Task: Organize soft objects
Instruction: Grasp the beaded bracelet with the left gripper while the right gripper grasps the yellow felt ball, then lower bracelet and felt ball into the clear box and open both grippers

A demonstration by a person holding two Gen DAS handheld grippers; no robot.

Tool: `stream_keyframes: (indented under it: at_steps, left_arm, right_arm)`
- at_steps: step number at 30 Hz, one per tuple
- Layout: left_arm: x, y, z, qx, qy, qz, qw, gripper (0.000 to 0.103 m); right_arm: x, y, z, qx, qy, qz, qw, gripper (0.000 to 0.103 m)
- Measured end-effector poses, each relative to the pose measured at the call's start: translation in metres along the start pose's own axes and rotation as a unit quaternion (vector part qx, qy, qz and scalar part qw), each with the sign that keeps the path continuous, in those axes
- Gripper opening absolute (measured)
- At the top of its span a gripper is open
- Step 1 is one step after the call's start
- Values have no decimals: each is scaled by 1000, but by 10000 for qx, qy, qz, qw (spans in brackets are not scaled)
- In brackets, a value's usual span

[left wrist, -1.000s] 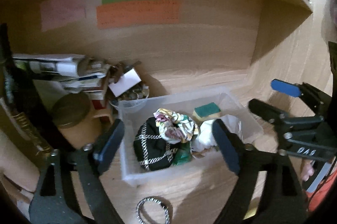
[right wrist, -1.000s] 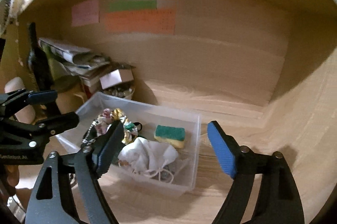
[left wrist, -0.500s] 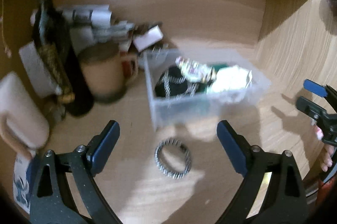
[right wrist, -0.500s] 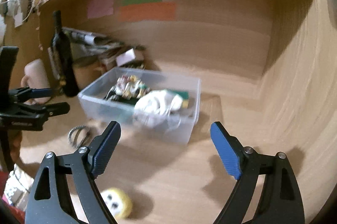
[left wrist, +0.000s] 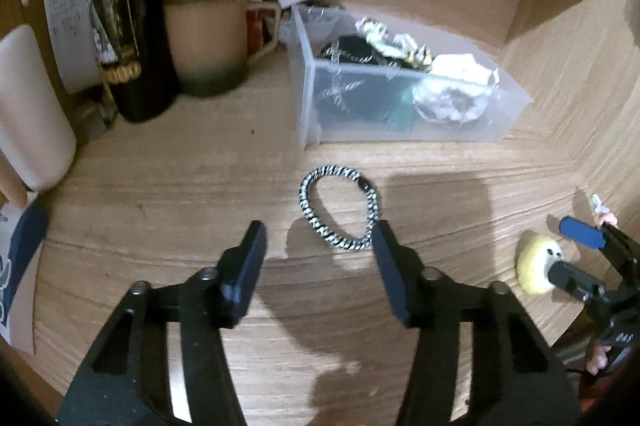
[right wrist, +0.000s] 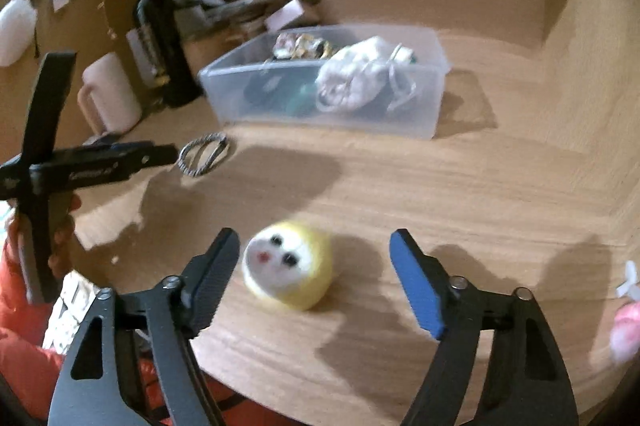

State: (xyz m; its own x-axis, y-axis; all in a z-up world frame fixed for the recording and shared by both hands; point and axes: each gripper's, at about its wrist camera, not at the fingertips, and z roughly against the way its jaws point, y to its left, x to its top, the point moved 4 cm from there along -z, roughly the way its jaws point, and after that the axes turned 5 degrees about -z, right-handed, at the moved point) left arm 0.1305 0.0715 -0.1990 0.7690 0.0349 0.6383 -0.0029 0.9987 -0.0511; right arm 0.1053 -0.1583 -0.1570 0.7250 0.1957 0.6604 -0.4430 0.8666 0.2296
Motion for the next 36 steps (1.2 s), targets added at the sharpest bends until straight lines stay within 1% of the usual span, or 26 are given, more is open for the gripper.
stream_keyframes:
  at_steps: [2, 6, 9, 12, 13, 17, 18, 21, 23, 25, 31, 33, 34, 36]
  left_arm:
    - [-2, 1, -6, 2, 74, 54, 10000, 47]
    - [-2, 1, -13, -24, 116, 100, 9999, 43]
    - [2, 0, -20, 5, 138, 83, 9999, 36]
    - [5, 3, -26, -35, 190, 123, 9997, 33]
    - [5, 4, -28, -44, 200, 139, 9997, 28]
    - [6, 4, -33, 77, 175, 54, 9998, 18]
    - [6, 4, -33, 99, 168, 22, 9998, 13]
    - [6, 1, -33, 78, 134, -52, 9999, 6]
    - [7, -1, -29, 162, 38, -156, 9997, 6]
    - [9, -4, -24, 162, -61, -221, 9996, 6]
    - [25, -11, -6, 25, -388, -292, 9988, 6]
    - [32, -15, 1, -165, -507, -317, 9981, 6]
    - [37, -16, 5, -200, -574, -329, 9976, 6]
    - [46, -21, 13, -156, -750, -399, 9963, 6]
  right_arm:
    - [-5, 3, -4, 90, 118, 20, 9999, 65]
    - [-12, 8, -10, 120, 296, 156, 9994, 42]
    - [-10, 8, -10, 54, 235, 193, 9995, 41]
    - [-4, 4, -8, -18, 104, 161, 9998, 41]
    - [-1, 3, -7, -38, 74, 148, 9999, 41]
    - [10, -5, -4, -161, -83, 94, 9998, 41]
    - [14, -6, -4, -183, -119, 83, 9997, 41]
    - [22, -12, -2, -287, -244, 35, 9993, 41]
    - [29, -13, -4, -309, -310, -26, 9990, 41]
    - [36, -15, -3, -321, -377, -72, 9987, 41]
    - [59, -16, 0, -363, -616, -74, 9974, 41]
    - [69, -14, 3, -368, -748, -23, 9965, 41]
    - [72, -13, 4, -373, -797, 4, 9961, 41]
    - [81, -11, 8, -381, -908, 68, 9951, 41]
